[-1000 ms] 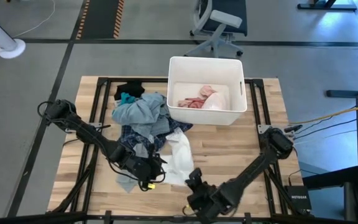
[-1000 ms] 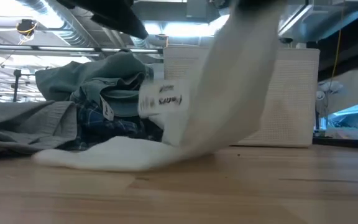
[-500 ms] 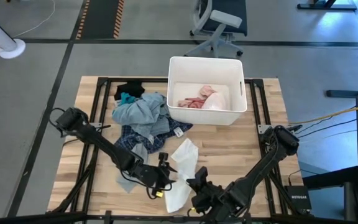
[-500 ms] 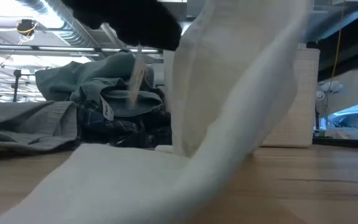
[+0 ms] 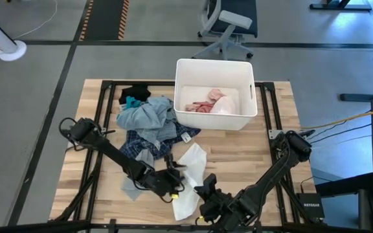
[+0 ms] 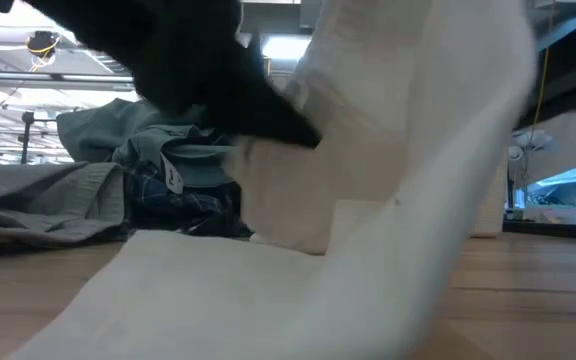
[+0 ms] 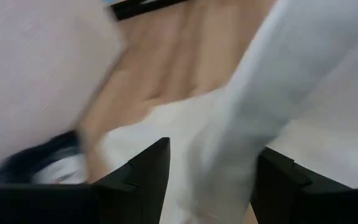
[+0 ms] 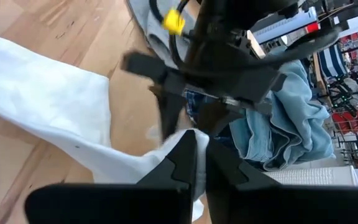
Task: Sort clothes
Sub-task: Put the white boxer into the white laundry bin
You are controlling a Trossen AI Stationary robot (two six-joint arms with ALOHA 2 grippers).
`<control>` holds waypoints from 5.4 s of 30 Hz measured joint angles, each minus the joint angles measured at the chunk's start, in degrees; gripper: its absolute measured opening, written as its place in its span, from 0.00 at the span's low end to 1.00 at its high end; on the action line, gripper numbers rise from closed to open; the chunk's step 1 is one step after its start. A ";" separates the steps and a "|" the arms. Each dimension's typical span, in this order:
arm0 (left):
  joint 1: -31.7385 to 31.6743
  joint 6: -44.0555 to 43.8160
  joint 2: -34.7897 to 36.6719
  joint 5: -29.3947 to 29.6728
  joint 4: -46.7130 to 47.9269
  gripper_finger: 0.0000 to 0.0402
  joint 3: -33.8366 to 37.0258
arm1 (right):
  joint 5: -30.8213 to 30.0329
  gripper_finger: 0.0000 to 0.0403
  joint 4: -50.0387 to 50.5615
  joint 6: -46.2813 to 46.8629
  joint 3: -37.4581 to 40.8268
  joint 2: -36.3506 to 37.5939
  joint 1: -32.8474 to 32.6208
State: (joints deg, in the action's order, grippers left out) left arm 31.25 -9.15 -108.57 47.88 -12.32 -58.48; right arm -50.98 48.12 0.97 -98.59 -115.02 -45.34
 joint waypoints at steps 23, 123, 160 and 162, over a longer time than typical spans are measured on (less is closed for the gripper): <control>-1.97 -5.67 -0.81 -3.30 10.96 0.21 -0.02 | 0.64 0.07 -0.05 0.24 0.00 -0.09 -0.10; -29.95 -2.95 23.47 -41.53 30.84 0.12 -0.42 | 6.56 0.15 27.34 39.04 30.23 14.40 6.46; -10.28 -11.89 -2.19 -38.78 8.23 0.43 4.40 | 22.89 0.59 -22.14 28.75 34.58 5.27 -3.06; -8.51 -13.36 -2.15 -39.40 8.16 0.43 4.44 | 25.38 0.59 -24.35 28.74 34.58 4.79 -3.07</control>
State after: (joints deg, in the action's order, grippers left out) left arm 22.74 -22.51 -110.72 8.48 -4.16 -54.04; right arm -25.60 23.76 29.71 -64.01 -110.23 -48.42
